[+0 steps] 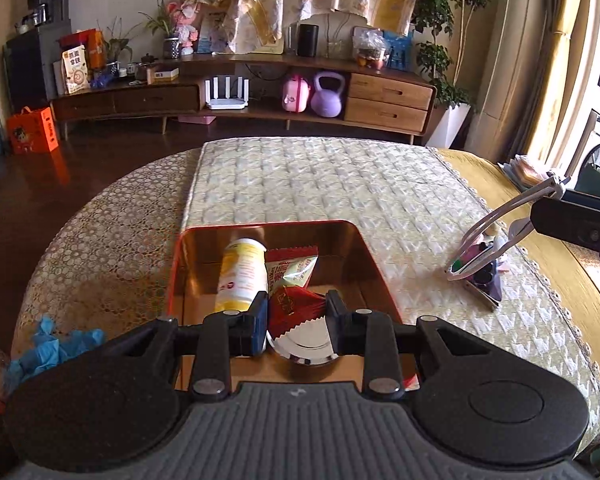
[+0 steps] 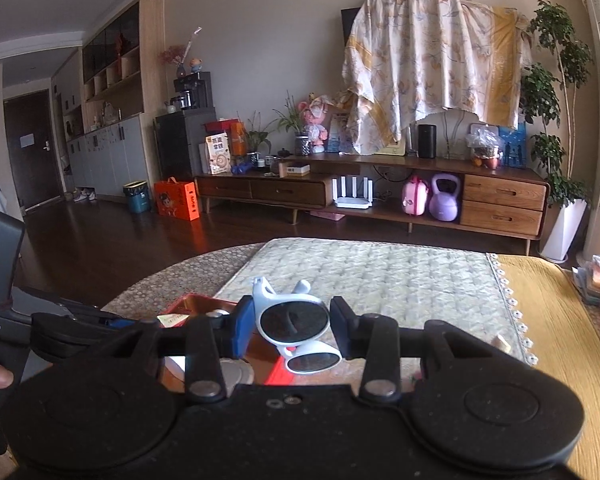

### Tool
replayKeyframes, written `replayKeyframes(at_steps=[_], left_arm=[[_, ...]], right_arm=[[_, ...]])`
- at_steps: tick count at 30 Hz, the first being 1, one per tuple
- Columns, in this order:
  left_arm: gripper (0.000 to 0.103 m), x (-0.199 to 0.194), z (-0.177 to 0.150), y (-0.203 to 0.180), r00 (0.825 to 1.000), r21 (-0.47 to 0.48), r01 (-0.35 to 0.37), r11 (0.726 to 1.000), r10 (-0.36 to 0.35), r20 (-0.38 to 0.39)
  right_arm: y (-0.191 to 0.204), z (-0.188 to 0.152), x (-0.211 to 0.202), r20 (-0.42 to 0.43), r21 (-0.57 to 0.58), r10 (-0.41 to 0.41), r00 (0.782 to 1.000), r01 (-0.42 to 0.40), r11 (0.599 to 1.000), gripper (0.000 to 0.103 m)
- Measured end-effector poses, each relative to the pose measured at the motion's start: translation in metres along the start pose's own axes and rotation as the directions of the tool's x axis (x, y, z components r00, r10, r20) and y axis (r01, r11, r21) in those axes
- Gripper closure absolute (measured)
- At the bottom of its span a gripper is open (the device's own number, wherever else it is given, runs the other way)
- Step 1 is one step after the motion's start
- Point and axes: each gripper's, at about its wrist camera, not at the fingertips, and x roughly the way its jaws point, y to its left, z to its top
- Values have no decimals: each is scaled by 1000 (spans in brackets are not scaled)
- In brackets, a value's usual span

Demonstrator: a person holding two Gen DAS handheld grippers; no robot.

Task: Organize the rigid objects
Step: 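Carry the snack packet and the sunglasses over the red tin box with both tools, then lower the packet into the box and open the left tool while the right tool drops the sunglasses in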

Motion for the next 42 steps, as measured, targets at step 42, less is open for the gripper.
replayKeyframes(at_steps=[42], left_arm=[[74,80,14,52,993,-31,-101,994,98,-71]], right_arm=[[34,-60,106,-169,-45,104,980,-113,993,63]])
